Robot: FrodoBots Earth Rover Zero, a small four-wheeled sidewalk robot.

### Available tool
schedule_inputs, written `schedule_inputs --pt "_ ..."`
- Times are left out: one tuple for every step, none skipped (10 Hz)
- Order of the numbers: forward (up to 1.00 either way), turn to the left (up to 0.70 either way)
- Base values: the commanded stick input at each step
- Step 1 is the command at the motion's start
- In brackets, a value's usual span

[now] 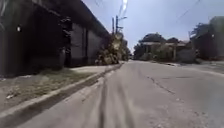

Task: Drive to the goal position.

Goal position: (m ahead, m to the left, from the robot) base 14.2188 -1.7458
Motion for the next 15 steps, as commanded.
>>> schedule_inputs --pt "1.0 -0.38" --pt "1.0 -0.38" --pt "1.0 -0.26" --pt "1.0 -0.21" --pt "1.0 -0.06" --pt "1.0 -0.01" --pt "1.0 0.02" --pt "1.0 0.02" --pt "1.0 0.02" --pt "1.0 0.02" --pt "1.0 0.08" --pt "1.0 0.33" --pt "1.0 0.42" --pt "1.0 0.25" --pt "1.0 0.07"
